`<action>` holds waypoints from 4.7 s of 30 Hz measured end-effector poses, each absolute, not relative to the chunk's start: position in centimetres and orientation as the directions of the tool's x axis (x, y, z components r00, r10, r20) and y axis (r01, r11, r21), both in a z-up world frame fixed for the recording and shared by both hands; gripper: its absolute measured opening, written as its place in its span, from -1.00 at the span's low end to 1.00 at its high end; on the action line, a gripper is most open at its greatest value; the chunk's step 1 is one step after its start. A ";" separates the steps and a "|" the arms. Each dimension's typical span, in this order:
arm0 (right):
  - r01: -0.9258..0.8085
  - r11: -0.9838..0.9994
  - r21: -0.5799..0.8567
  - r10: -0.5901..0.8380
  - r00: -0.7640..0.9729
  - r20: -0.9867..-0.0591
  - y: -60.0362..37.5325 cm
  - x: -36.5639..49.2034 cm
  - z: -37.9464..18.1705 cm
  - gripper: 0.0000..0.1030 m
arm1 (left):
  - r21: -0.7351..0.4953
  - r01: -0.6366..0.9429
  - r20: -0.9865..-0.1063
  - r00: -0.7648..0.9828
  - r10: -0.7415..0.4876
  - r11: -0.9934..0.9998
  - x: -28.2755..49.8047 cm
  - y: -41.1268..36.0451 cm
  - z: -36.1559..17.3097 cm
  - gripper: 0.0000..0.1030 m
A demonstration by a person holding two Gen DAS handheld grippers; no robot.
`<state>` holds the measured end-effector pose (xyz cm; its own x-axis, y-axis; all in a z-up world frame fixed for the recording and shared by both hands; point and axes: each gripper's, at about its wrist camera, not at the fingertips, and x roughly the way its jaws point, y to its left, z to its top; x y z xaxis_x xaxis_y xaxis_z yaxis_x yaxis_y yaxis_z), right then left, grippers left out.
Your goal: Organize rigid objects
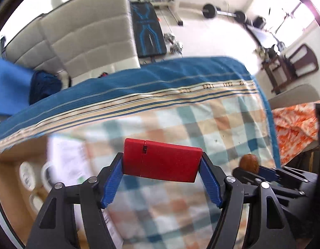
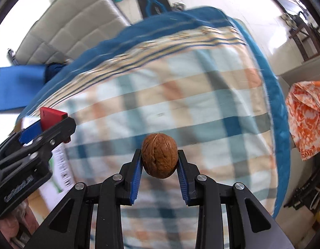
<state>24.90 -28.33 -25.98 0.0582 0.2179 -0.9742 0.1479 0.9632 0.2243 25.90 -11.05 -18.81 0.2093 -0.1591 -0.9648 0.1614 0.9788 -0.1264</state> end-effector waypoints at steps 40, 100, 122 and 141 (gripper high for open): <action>-0.105 0.995 0.002 -0.002 -0.041 -0.999 7.8 23.8 -28.8 -0.33 | 0.025 -0.126 -0.999 -0.044 0.019 0.992 22.2 23.2 -29.4 0.35; -0.139 0.987 0.080 0.095 0.105 -0.990 6.1 14.9 -17.7 0.93 | -0.048 -0.168 -0.965 0.262 -0.002 0.985 10.7 21.6 -12.1 1.00; -0.162 0.980 0.112 0.166 0.375 -0.912 -0.4 2.5 0.9 0.93 | -0.060 -0.128 -0.865 0.501 0.013 0.990 -0.8 17.6 3.6 1.00; -0.135 0.987 0.083 0.136 0.452 -0.882 -2.0 0.1 5.3 0.93 | -0.068 -0.151 -0.851 0.524 0.022 0.986 -3.6 17.6 5.2 1.00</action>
<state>0.12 -1.96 5.30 0.4519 0.1356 -0.8817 -0.1347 0.9874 0.0828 -3.56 17.61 5.21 0.5240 0.0220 -0.8515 -0.1514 0.9861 -0.0677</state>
